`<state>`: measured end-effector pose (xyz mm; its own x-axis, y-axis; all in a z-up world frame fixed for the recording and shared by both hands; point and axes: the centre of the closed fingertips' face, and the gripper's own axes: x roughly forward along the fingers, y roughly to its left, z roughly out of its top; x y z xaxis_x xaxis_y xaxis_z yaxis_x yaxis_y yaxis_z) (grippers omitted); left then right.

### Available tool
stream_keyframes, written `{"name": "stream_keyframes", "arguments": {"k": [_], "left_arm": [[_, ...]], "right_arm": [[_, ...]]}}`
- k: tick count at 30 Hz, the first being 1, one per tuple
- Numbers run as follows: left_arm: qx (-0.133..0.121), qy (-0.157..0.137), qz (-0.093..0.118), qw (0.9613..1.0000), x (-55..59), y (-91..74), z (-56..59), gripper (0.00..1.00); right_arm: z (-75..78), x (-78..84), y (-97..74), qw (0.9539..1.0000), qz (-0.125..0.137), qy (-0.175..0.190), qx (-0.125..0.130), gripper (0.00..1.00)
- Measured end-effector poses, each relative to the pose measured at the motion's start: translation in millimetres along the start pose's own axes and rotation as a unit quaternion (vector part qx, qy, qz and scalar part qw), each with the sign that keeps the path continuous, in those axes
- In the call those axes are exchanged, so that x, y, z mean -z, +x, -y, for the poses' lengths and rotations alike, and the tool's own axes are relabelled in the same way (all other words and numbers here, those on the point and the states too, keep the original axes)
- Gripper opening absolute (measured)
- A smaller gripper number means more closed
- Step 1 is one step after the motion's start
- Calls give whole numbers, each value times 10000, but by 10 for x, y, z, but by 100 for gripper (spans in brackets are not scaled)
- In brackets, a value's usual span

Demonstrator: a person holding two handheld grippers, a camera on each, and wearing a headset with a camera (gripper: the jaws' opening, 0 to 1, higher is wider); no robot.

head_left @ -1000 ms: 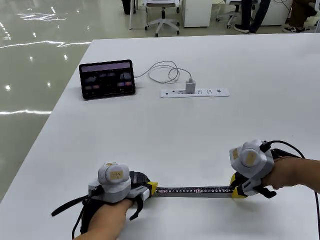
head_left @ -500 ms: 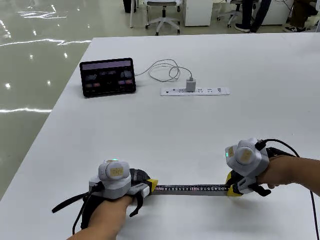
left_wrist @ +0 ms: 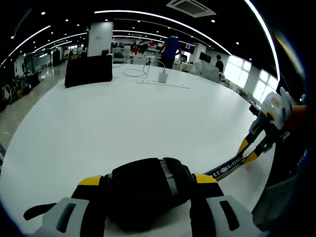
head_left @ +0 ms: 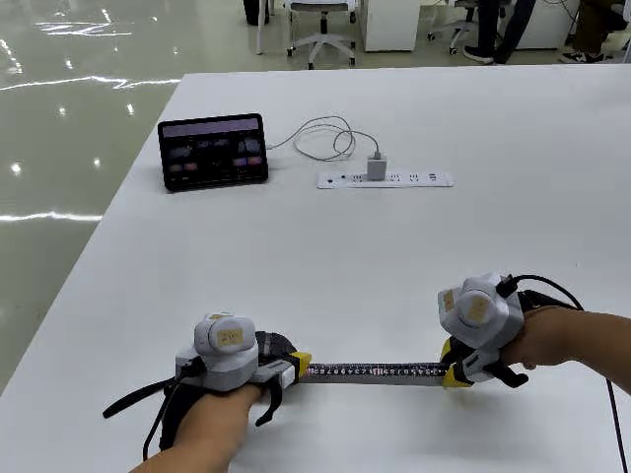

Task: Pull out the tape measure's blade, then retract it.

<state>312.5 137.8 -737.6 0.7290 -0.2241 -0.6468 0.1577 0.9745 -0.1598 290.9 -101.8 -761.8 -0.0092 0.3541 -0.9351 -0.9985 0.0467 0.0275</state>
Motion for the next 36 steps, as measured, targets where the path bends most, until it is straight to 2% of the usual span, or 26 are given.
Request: {"name": "stream_keyframes", "arguments": {"k": [8,36], "left_arm": [[9,-6,5,10000,0,-5,5,66],[19,-17,-3,10000,-3,2,2,66]], "right_arm": [[-2,-58,15,9999,51,141,13,11],[7,-246,95,9998,133,124,61,11]]}}
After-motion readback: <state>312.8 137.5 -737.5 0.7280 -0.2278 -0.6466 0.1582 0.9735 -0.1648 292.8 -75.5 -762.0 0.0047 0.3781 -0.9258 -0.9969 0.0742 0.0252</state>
